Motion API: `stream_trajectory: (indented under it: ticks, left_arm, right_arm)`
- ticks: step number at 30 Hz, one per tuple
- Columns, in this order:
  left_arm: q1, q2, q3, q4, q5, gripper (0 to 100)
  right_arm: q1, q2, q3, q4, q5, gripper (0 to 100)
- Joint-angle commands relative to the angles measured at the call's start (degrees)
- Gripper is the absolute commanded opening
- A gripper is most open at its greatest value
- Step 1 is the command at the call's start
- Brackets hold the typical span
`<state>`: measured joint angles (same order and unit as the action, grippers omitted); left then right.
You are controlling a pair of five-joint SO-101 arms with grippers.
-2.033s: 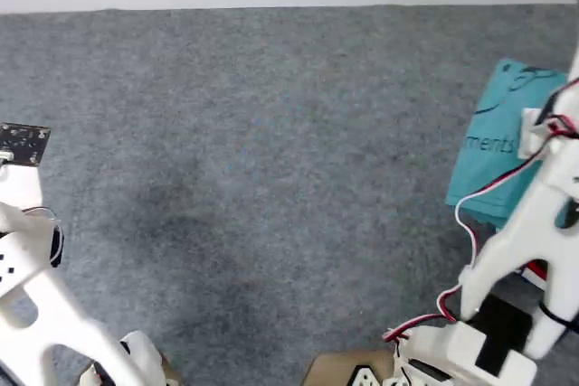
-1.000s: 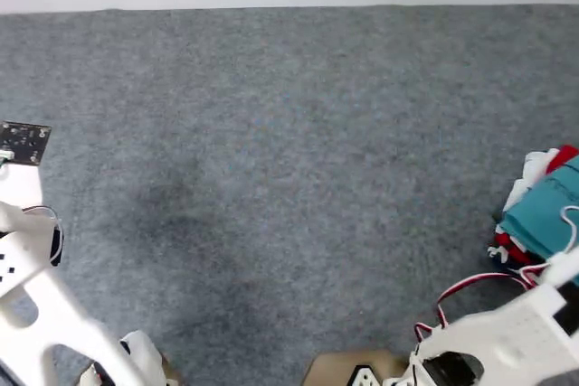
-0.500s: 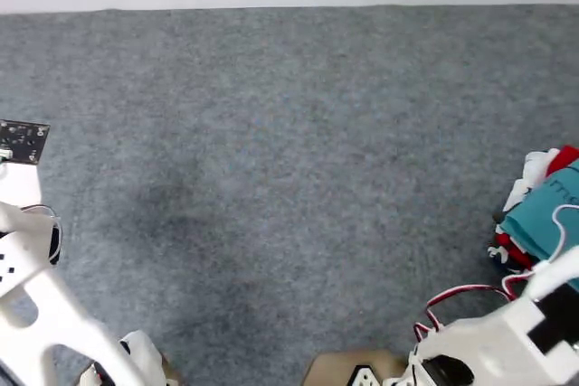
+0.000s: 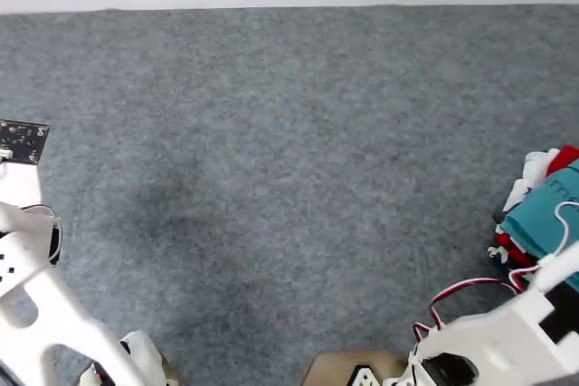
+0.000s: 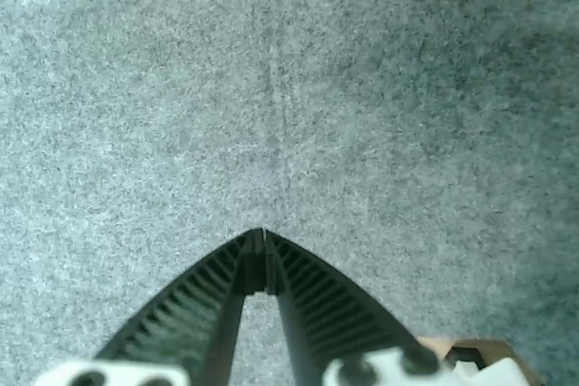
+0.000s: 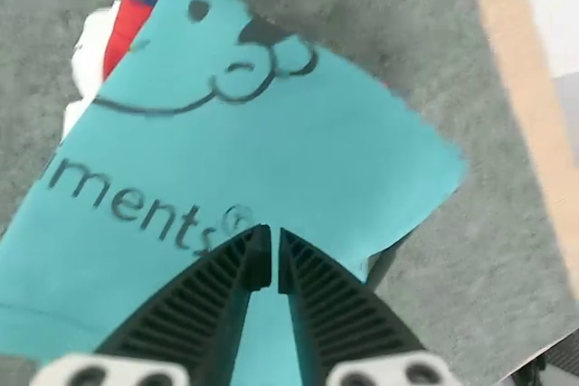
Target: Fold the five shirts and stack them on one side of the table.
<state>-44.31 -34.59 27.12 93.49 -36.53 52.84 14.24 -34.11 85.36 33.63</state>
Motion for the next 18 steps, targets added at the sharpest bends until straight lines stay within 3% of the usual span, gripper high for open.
stream_trajectory:
  ticks: [1,10,18]
  left_arm:
    - [0.18,-0.97,-0.40,-0.44,-0.18,1]
    - [0.18,-0.97,-0.40,-0.44,-0.09,1]
    - [0.18,-0.97,-0.40,-0.44,-0.09,1]
  right_arm:
    - [2.15,1.80,-1.32,-4.09,-0.26,0.9]
    - [3.82,14.73,-1.85,-7.52,-0.18,0.9]
    - [0.84,4.44,-11.96,2.86,-0.35,0.9]
